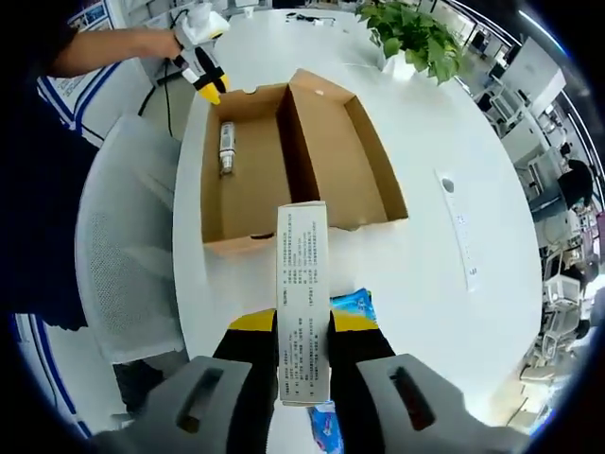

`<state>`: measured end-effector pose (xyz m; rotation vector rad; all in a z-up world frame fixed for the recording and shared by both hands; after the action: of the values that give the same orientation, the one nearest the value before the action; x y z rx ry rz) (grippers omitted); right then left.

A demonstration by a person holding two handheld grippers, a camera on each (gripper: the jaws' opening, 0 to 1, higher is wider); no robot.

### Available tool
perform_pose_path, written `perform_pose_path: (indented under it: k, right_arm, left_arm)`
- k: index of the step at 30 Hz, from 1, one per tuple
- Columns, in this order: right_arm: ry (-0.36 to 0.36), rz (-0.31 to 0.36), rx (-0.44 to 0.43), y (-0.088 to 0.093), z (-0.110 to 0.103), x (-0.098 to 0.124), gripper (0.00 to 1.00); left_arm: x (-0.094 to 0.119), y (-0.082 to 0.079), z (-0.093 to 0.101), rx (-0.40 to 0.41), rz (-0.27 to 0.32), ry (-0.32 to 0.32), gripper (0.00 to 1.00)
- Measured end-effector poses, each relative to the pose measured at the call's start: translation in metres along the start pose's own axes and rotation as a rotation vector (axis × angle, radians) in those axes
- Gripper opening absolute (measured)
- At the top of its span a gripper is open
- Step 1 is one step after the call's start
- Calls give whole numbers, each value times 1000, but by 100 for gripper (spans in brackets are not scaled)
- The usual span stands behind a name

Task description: Operate the shoe box by opening the lid, removing the specified soft item, and placing it in the target area until the item is outside and the box remains undamaged.

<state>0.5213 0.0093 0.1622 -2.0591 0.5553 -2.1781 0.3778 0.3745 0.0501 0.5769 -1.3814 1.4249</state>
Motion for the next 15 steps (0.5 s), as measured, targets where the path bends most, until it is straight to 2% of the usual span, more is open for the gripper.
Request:
perform_pose_path:
  k: [3,10,11,15]
  right_arm:
    - [23,-3,-24,10,14,8,17]
    - [75,-56,-55,49,50,24,17]
    - [85,-78,-39,59,58,26,17]
    - [86,-106,-21,81,76,26,17]
  left_arm:
    - [-1,0,-2,-3,-8,-17,7]
    - [-1,1,-1,0,-20,-22,7]
    - [-1,1,-1,-7,-21,-24,7]
    - [-1,1,0,-2,-20,-28,6]
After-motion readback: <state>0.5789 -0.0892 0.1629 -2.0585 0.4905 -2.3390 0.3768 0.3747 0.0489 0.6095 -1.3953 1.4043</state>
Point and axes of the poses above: the point that each gripper's makers call its tool centre point, and the gripper's own axes: x roughly backward along the fingers, z roughly to its right, y roughly out of its underside, the point moved 2 cm from there along x, roughly backward along the fingers, and after that the axes turned 8 degrees about -x, right-handed, at the moved point
